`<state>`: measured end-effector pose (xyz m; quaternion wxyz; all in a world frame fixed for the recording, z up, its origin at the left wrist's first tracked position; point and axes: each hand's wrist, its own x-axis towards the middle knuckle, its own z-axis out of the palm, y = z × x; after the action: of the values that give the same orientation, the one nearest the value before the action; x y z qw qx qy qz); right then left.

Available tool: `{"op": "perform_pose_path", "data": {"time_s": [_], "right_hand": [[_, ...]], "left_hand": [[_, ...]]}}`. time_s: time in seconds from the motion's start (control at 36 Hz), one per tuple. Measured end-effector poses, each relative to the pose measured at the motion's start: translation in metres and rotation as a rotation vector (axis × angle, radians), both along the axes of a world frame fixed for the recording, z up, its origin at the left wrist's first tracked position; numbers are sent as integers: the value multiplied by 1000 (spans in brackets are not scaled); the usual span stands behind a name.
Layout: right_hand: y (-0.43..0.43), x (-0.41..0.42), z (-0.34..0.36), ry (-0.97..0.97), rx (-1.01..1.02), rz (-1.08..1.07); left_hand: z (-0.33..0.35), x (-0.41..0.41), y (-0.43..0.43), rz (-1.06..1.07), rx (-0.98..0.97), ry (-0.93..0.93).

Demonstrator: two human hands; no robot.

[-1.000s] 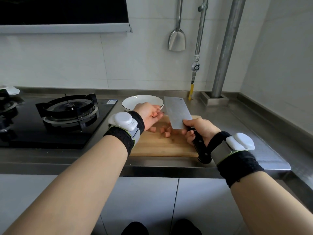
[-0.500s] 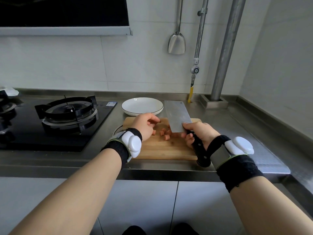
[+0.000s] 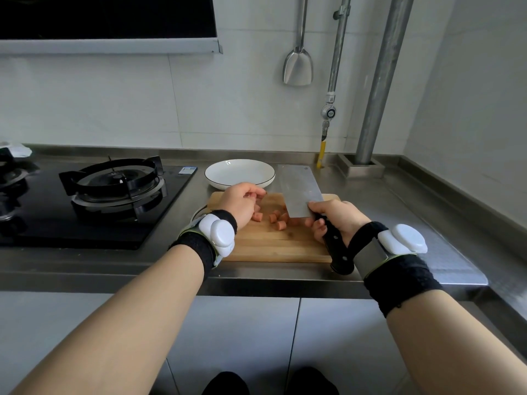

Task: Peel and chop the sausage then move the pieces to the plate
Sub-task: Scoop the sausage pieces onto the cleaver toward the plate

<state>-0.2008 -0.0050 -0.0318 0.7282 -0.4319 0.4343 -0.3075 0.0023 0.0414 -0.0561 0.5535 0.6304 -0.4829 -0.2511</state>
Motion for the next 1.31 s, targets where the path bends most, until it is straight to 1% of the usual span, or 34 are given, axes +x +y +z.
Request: {"op": "perform_pose_path", "data": {"time_s": [0.06, 0.11, 0.22, 0.28, 0.33, 0.44, 0.67, 0.75, 0.86, 0.92, 1.08, 1.19, 1.25, 1.31], "right_hand": [[0, 0, 0, -6, 3, -2], [0, 0, 0, -7, 3, -6], [-2, -1, -2, -37, 19, -13], [-2, -1, -2, -44, 22, -15], [-3, -2, -3, -46, 26, -17], [-4, -1, -4, -51, 32, -15], [-7, -2, -6, -64, 37, -30], [-8, -3, -7, -81, 42, -44], [-8, -2, -6, -100, 47, -53], [-8, -3, -6, -109, 49, -58], [-7, -4, -6, -122, 65, -67], [-6, -4, -5, -123, 57, -65], [-5, -5, -5, -121, 54, -68], [-3, -5, -4, -116, 43, -78]], "left_hand": [[1, 1, -1, 21, -34, 106], [2, 4, -3, 88, -73, 179], [6, 10, -7, 244, -129, 211], [11, 13, -7, 258, -85, 212], [14, 14, -11, 245, -3, 200], [18, 16, -12, 173, 172, 145], [28, 9, -16, 140, 280, 39], [25, 11, -20, 119, 260, 9], [19, 10, -21, 77, 221, 28], [19, 10, -22, 61, 169, 35], [20, 3, -24, 60, 38, 143], [18, -4, -22, 69, 62, 202], [16, -7, -21, 49, 71, 178], [13, -8, -21, 22, 75, 109]]}}
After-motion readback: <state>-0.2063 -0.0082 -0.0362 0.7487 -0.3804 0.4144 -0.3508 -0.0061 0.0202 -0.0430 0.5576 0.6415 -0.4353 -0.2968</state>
